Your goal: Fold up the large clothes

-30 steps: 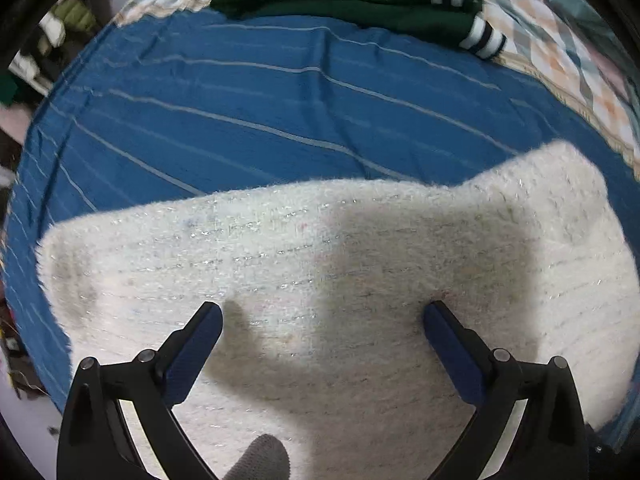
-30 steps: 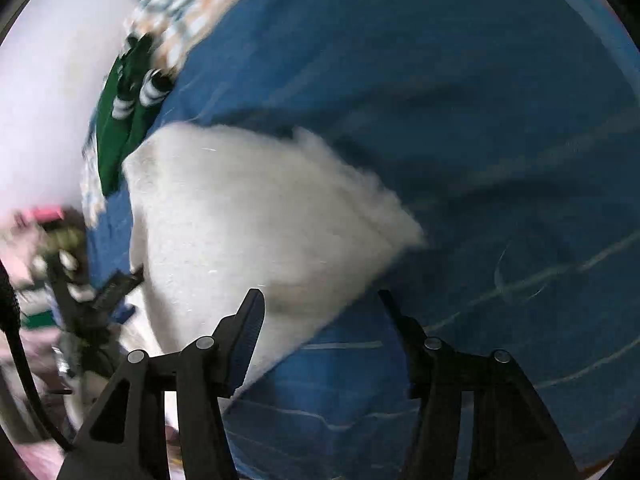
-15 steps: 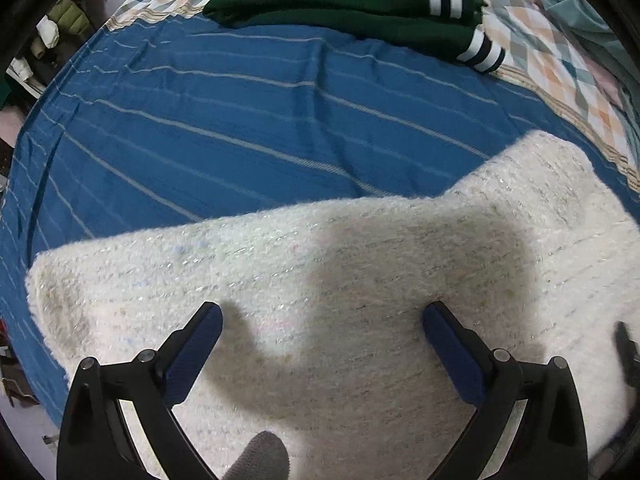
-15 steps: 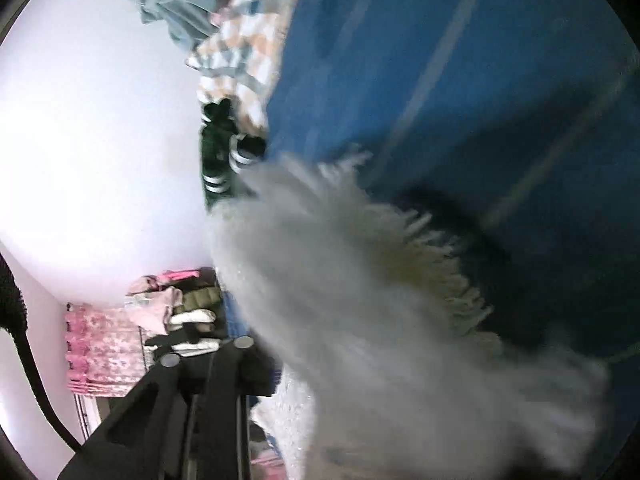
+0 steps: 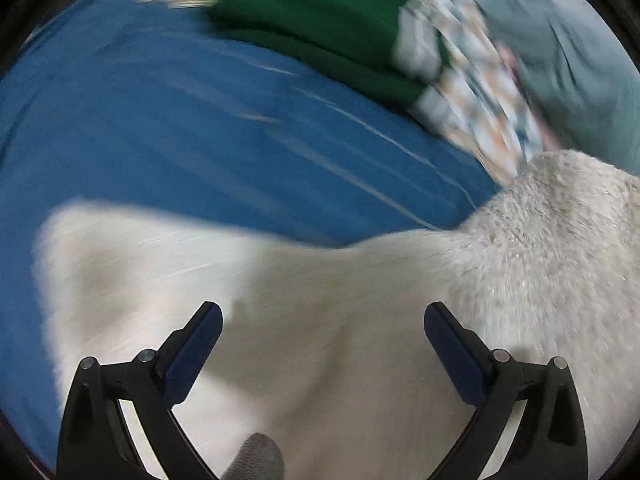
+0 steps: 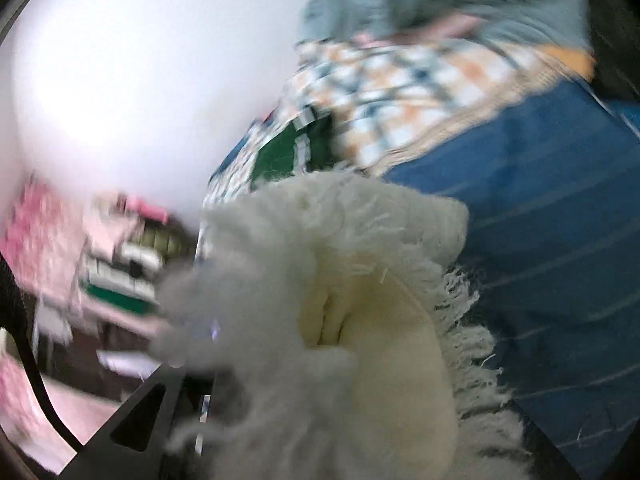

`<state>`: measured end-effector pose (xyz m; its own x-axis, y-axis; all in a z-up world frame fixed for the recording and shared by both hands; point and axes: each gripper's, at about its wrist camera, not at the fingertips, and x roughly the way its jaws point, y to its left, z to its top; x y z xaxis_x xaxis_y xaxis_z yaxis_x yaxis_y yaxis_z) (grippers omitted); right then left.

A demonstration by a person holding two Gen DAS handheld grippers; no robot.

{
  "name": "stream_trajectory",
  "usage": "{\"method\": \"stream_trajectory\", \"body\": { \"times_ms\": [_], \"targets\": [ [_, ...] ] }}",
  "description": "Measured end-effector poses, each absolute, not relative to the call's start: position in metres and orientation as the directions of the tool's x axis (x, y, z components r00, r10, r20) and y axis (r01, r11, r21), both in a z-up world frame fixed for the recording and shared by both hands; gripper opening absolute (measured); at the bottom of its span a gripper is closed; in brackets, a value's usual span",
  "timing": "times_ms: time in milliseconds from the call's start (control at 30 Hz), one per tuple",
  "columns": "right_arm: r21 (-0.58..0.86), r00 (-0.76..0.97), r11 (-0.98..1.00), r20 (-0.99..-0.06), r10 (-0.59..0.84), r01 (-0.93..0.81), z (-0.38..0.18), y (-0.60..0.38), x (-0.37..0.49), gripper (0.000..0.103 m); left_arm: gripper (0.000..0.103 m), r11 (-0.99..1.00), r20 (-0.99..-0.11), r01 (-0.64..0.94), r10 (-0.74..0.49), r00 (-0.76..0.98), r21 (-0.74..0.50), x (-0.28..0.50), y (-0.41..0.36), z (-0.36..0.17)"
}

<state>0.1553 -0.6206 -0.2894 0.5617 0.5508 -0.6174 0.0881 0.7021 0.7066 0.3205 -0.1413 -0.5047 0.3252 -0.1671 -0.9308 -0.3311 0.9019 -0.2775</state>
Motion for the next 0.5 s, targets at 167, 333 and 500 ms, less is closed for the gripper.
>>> {"method": "stream_trajectory", "body": {
  "times_ms": [167,333,500],
  "targets": [
    [0.589,0.397,0.784,-0.684,0.613,-0.196,-0.255,-0.476,0.157,0.024,0.103,0.818,-0.961,-0.561,0.033,0.273,-0.131,0.190,-0.028,-0.479],
    [0.450,0.218,0.774,-0.784,0.581,-0.446,-0.291,-0.330,0.116,0.024,0.103,0.702,-0.980,-0.711,0.166,0.110,0.039,0.073,0.036,-0.489],
    [0.308,0.057,0.733,-0.903,0.427,-0.607,-0.372,-0.226,0.068,0.026,0.103,0.559,-0.989,-0.829,0.133,0.057,0.027,0.012,0.053,-0.506]
  ]
}}
